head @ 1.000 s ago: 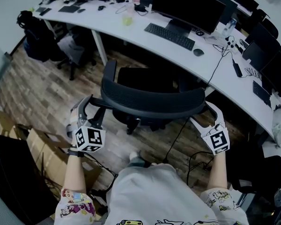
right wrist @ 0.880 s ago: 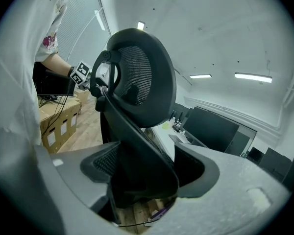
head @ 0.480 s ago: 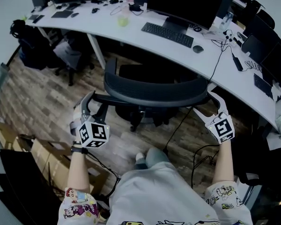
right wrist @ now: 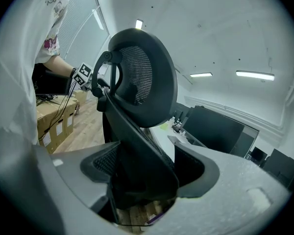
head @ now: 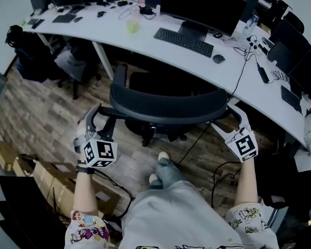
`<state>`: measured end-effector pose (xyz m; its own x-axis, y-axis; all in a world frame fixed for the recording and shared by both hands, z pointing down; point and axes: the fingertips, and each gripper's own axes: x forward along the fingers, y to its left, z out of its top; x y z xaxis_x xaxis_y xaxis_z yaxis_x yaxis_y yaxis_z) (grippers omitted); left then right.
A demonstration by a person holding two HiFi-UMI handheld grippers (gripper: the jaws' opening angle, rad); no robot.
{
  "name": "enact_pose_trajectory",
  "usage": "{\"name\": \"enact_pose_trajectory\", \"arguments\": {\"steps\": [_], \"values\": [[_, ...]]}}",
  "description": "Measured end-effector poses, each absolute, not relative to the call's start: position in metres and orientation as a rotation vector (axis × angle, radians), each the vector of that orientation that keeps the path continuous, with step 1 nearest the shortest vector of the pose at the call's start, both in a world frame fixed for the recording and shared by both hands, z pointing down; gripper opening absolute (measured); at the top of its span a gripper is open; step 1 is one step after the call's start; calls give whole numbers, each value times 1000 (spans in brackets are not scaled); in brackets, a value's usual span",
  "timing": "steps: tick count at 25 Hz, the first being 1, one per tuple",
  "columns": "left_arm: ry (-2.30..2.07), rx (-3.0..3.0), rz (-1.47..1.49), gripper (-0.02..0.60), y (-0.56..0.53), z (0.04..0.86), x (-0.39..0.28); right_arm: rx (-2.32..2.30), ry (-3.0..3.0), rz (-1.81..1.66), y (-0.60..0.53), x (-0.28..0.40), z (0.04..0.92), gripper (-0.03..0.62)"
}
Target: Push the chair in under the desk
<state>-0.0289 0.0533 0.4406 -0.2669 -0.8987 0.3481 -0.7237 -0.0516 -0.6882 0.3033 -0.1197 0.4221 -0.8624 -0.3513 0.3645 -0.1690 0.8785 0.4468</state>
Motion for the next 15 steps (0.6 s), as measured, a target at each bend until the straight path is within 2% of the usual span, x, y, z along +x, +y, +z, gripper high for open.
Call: {"name": "enact_pose_trajectory", "arguments": {"steps": [15], "values": [[2048, -1720, -1269, 282, -4, 441, -72, 363, -2626, -555, -177, 261, 421, 341]]}}
